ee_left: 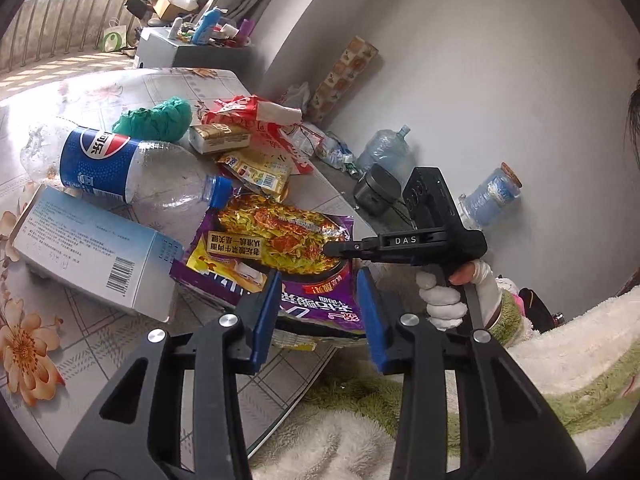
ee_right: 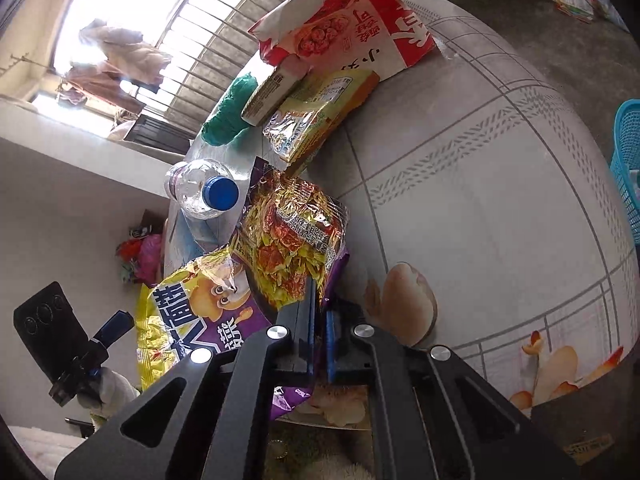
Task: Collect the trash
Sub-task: 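Close the right gripper on the purple snack bag and lift it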
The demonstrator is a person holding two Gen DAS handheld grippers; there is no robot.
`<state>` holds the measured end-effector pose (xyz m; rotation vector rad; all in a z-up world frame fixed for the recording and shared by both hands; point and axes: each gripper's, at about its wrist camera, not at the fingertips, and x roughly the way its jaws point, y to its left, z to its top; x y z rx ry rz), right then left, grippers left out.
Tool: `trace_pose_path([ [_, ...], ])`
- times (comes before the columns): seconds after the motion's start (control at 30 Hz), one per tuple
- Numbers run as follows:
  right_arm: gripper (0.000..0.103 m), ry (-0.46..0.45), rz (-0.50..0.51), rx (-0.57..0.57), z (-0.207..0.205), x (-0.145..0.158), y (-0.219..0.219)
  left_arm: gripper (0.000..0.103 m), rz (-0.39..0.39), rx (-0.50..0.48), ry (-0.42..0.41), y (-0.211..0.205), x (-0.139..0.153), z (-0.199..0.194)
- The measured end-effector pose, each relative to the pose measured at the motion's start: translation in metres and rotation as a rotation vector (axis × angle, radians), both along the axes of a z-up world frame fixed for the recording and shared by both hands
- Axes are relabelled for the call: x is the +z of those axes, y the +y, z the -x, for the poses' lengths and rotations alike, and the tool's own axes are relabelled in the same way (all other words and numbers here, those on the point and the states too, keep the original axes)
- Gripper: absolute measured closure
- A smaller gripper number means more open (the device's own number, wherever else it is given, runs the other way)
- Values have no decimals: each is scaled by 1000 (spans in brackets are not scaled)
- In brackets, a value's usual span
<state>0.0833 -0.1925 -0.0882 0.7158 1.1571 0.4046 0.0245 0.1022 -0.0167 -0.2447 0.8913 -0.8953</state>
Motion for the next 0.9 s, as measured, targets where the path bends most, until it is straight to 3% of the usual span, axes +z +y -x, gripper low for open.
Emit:
trace_pose_path([
  [0.33,98,-18,-47,-134,35,-1,-38,68,-35,-139,-3,-55,4,-4],
  [0.57,98,-37,-46,-230,46,-4,-71,68,-43,-186,-19,-69,14,-1],
  [0.9,98,-13,-86,-366,58,-17,-113,68,-119,-239,40,-73,-5,5],
])
